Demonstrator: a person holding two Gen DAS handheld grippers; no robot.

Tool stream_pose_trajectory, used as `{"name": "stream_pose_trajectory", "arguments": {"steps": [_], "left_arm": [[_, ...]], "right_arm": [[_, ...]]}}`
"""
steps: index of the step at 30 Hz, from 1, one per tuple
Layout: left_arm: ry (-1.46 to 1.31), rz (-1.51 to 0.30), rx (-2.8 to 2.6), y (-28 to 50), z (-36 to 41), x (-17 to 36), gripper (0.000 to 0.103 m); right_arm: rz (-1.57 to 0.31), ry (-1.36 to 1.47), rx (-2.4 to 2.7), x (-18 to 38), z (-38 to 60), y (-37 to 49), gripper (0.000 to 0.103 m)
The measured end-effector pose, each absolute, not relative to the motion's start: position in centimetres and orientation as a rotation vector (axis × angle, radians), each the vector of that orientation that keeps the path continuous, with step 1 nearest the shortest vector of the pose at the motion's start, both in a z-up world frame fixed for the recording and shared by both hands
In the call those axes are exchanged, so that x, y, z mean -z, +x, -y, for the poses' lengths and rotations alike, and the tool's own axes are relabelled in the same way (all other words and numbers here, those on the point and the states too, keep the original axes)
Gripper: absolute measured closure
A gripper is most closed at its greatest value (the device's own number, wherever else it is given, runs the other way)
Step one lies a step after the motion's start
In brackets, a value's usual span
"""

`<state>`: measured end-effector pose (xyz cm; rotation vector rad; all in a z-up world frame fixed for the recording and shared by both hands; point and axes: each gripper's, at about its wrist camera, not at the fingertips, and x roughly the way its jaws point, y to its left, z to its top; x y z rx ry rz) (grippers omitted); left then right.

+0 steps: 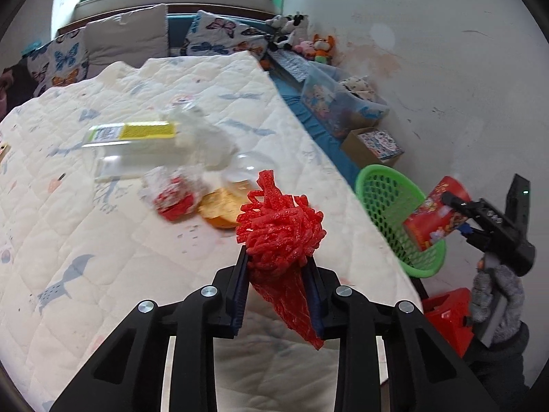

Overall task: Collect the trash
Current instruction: 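Drop the red cup into the green basket with the right gripper while the left carries the net over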

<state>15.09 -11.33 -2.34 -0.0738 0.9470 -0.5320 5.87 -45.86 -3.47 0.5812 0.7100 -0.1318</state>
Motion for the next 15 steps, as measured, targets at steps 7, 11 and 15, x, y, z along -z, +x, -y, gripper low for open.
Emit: {"name": "stream_pose_trajectory", "arguments": {"steps": [7, 11, 15], "left_arm": [[-0.020, -0.934, 0.599, 15.4, 16.1, 0.7, 0.074], [0.017, -0.931, 0.626, 15.8, 19.0, 0.1, 0.074], [0.054, -0.926, 0.649, 16.2, 21.6, -0.4, 0.074]], "right_arm": [[-0.767, 0.520, 0.251, 7.4, 48.3, 5.7, 0.029], [-0.807, 0.523, 0.275, 9.7, 49.3, 5.8, 0.028], [-0.839, 0.550, 0.275, 11.4, 50.0, 6.0, 0.028]]}}
